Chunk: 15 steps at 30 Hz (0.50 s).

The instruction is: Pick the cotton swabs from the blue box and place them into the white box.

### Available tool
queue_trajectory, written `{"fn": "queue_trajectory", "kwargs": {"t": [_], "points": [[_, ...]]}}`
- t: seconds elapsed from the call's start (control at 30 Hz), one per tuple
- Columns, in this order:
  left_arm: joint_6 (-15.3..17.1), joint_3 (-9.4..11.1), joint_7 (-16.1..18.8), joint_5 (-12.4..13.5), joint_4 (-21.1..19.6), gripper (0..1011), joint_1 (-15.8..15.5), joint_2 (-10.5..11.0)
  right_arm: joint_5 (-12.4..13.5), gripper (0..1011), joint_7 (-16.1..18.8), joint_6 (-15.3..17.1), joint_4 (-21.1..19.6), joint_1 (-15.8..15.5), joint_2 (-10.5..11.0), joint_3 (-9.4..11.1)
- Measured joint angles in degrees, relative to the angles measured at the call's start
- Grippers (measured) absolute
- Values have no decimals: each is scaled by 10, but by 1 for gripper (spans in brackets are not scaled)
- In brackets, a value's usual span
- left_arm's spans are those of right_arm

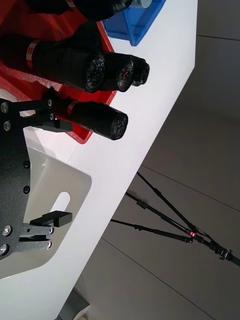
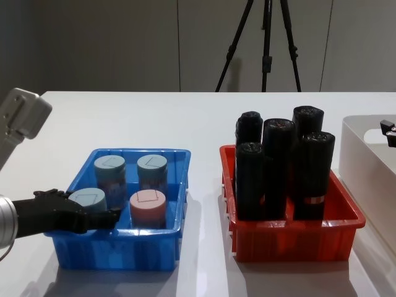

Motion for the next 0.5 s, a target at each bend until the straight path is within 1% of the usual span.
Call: {"fn": "queue_trajectory", "kwargs": {"t": [0.27,0.3,0.33,0.37,0.43,0.47,0.5], "points": [[0,0,0,0,-1,996,0,0,0,1001,0,0,0,0,0,0],[0,0,0,0,-1,972,0,0,0,1001,0,0,0,0,0,0],[0,0,0,0,-1,972,0,1,0,1001,0,0,0,0,0,0],[0,0,0,0,-1,933,1,1,0,1001,0,0,0,0,0,0],[0,0,0,0,-1,907,1,1,0,1001,0,0,0,0,0,0],[0,0,0,0,-1,863,1,1,0,1001,0,0,0,0,0,0],[0,0,0,0,-1,841,1,1,0,1001,0,0,0,0,0,0]]}}
